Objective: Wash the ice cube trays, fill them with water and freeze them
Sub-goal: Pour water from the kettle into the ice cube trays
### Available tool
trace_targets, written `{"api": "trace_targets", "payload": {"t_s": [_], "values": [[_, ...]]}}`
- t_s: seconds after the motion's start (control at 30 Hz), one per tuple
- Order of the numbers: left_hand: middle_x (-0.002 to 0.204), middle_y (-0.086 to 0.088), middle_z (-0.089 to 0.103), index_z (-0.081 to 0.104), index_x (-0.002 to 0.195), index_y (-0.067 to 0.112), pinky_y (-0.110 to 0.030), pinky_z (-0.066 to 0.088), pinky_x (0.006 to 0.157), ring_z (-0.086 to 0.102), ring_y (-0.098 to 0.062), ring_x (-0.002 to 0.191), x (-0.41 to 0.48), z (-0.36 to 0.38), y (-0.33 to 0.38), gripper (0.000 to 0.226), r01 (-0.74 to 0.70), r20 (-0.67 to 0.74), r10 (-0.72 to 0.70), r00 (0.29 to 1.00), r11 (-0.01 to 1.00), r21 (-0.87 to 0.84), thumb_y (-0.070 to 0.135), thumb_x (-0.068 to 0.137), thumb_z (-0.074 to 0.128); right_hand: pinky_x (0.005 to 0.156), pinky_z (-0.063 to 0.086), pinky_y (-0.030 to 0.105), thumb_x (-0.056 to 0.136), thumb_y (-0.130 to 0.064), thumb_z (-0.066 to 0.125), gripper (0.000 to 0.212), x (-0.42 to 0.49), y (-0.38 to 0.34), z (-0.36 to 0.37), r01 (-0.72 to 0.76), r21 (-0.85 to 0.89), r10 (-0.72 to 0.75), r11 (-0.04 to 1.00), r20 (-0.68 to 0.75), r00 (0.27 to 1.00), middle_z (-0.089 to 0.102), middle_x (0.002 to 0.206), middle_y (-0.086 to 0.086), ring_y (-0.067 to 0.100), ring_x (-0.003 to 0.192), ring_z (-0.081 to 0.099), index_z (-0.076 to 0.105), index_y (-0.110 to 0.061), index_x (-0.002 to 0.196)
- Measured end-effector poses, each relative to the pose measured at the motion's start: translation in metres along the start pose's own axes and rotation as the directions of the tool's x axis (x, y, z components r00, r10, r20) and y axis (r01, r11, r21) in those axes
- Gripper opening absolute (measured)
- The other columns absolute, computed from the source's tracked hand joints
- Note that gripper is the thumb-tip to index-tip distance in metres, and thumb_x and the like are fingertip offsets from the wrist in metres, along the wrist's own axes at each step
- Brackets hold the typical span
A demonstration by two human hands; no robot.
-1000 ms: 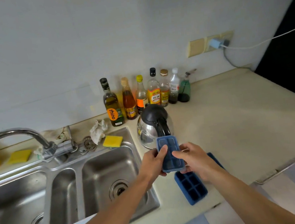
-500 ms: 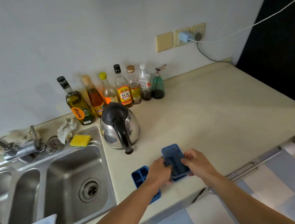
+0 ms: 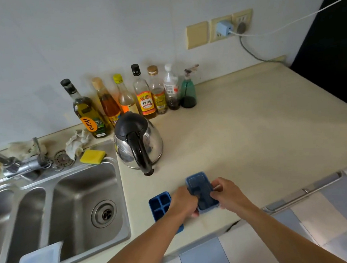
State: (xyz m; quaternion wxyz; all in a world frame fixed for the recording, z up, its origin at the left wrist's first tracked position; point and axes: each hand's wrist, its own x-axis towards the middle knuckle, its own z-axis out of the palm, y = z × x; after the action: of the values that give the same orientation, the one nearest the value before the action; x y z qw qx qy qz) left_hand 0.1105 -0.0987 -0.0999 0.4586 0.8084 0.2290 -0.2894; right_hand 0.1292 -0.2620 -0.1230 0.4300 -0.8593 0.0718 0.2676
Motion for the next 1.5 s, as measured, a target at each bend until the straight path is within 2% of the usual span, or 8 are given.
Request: {"api": "trace_targets", "payload": {"t_s": [0.43,0.63,0.77,1.03,1.17,1.27,1.37,1.5], "values": [[0.103,-0.016,0.075,0.062,0.120,0.007,-0.046,0.063,0.080,0.076,-0.033,0.085,0.039,0.018,0.019,0.029,-0.032,-0.046,0.026,0.999,0.990,-0.139,0.015,0.092,0.069,0.067,0.056,0.031,0.098,-0.007,0.058,0.018,0.024,0.005,-0.026,0.048,-0.040,-0.052,0.998,-0.124,0.991,0.070,0.106,0.010,0.025,0.091,0.068,0.061,-0.011,0.115],[0.106,-0.016,0.071,0.026,0.155,0.024,-0.031,0.060,0.050,0.071,-0.021,0.056,0.044,0.027,0.034,0.074,-0.168,-0.082,0.162,0.983,0.983,-0.079,0.008,0.094,0.063,0.056,0.037,0.013,0.101,-0.013,0.058,0.018,0.036,0.009,-0.044,0.057,-0.174,-0.080,0.983,-0.125,0.989,0.067,0.106,0.005,0.019,0.088,0.061,0.060,-0.009,0.119],[0.105,-0.021,0.071,0.016,0.159,0.036,-0.041,0.064,0.062,0.076,-0.029,0.066,0.042,0.021,0.034,0.082,-0.124,-0.012,0.124,0.992,0.984,-0.125,0.011,0.097,0.063,0.054,0.035,0.013,0.107,-0.020,0.051,0.018,0.033,0.016,-0.034,0.070,-0.219,-0.102,0.973,-0.139,0.985,0.065,0.105,0.004,0.017,0.085,0.059,0.055,-0.012,0.123],[0.122,-0.023,0.063,0.006,0.160,0.040,-0.044,0.065,0.068,0.076,-0.035,0.081,0.032,0.009,0.047,0.084,-0.093,0.069,0.093,0.993,0.996,-0.012,0.016,0.100,0.060,0.076,0.042,0.030,0.105,-0.029,0.052,0.030,0.011,0.000,-0.039,0.016,-0.432,-0.122,0.902,-0.219,0.968,0.062,0.120,0.008,0.025,0.103,0.061,0.053,-0.014,0.131],[0.101,-0.007,0.070,0.028,0.157,0.029,-0.028,0.059,0.051,0.075,-0.020,0.063,0.017,-0.012,0.029,0.069,-0.225,-0.108,0.209,0.972,0.959,-0.174,0.025,0.099,0.064,0.078,0.046,0.034,0.104,-0.026,0.054,0.020,-0.008,-0.022,-0.031,0.164,-0.429,-0.319,0.888,-0.320,0.892,0.059,0.112,0.007,0.026,0.101,0.058,0.060,-0.011,0.117],[0.087,0.000,0.071,0.061,0.126,0.022,-0.022,0.053,0.048,0.070,-0.013,0.058,0.006,-0.044,-0.002,0.027,-0.338,-0.319,0.284,0.904,0.932,-0.129,0.026,0.099,0.061,0.075,0.047,0.037,0.101,-0.019,0.059,0.012,-0.019,-0.046,-0.008,0.333,-0.308,-0.422,0.891,-0.291,0.859,0.062,0.098,0.005,0.025,0.087,0.061,0.064,-0.008,0.100],[0.092,0.008,0.069,0.067,0.102,0.025,-0.018,0.046,0.061,0.066,-0.014,0.078,-0.007,-0.078,-0.042,0.008,-0.312,-0.473,0.323,0.820,0.944,0.105,0.025,0.100,0.059,0.075,0.052,0.040,0.102,-0.023,0.058,0.017,-0.028,-0.059,0.027,0.341,-0.268,-0.383,0.901,-0.125,0.915,0.069,0.088,0.004,0.022,0.081,0.066,0.064,-0.009,0.095],[0.122,0.001,0.061,0.062,0.128,0.020,-0.027,0.047,0.085,0.062,-0.018,0.102,-0.017,-0.100,-0.082,0.029,-0.170,-0.395,0.260,0.881,0.954,0.249,0.027,0.100,0.059,0.071,0.050,0.035,0.103,-0.032,0.053,0.016,-0.033,-0.058,0.071,0.254,-0.402,-0.244,0.880,0.078,0.967,0.067,0.093,-0.001,0.018,0.083,0.063,0.060,-0.018,0.098]]}}
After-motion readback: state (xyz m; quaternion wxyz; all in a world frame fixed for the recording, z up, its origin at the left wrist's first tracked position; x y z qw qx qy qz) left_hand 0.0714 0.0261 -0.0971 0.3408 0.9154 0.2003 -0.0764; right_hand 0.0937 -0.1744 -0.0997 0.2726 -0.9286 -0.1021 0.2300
